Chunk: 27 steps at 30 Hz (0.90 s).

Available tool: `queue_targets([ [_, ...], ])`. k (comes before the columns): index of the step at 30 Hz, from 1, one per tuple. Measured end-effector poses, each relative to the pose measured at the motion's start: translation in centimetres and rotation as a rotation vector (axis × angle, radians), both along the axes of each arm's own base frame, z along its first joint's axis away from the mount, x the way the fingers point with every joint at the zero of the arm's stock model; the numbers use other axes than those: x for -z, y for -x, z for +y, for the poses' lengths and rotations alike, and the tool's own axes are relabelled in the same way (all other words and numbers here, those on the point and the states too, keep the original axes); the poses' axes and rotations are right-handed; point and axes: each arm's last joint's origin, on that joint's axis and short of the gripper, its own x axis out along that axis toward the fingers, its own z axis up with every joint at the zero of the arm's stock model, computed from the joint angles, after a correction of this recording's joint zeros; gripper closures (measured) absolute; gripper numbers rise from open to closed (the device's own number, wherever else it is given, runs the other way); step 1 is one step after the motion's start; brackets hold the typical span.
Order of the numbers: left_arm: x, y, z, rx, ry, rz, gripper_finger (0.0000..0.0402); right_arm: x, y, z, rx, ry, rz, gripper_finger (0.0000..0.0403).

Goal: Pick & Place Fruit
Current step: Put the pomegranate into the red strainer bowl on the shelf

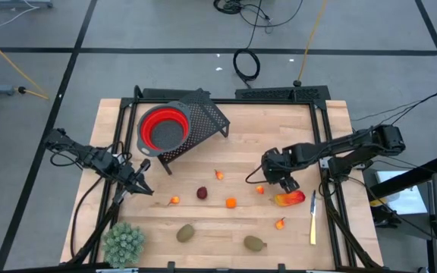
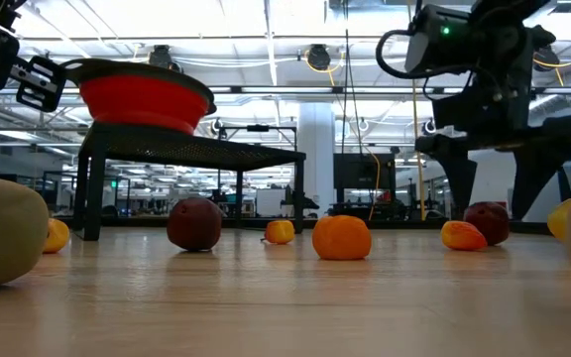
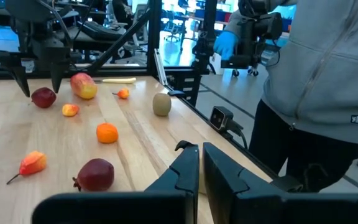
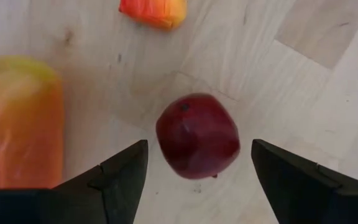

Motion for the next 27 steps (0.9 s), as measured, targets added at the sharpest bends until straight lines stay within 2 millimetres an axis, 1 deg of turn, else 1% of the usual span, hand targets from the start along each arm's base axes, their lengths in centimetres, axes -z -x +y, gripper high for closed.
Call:
queue_targets([
  [6, 0.0, 0.0, 0.0, 0.001, 0.015, 0.009, 0.0391, 0.4, -0.1, 0.0, -0.014, 0.003, -0.031, 0.0121],
  [9, 0.0, 0.0, 0.0, 0.004, 0.016, 0.01, 0.0399, 0.8, 0.3, -0.1, -0.009, 0.002, -0.014, 0.0121],
  [12, 0.0, 0.0, 0.0, 0.005, 0.016, 0.011, 0.0397, 1.4, 0.6, -0.2, -0.008, 0.002, -0.001, 0.0123],
  [19, 0.0, 0.0, 0.0, 0.005, 0.016, 0.011, 0.0381, 1.5, 0.4, -0.2, -0.008, 0.003, -0.029, 0.0147],
  [27, 0.0, 0.0, 0.0, 0.005, 0.017, 0.011, 0.0397, 1.5, 0.4, -0.2, 0.042, -0.009, -0.031, 0.0174],
])
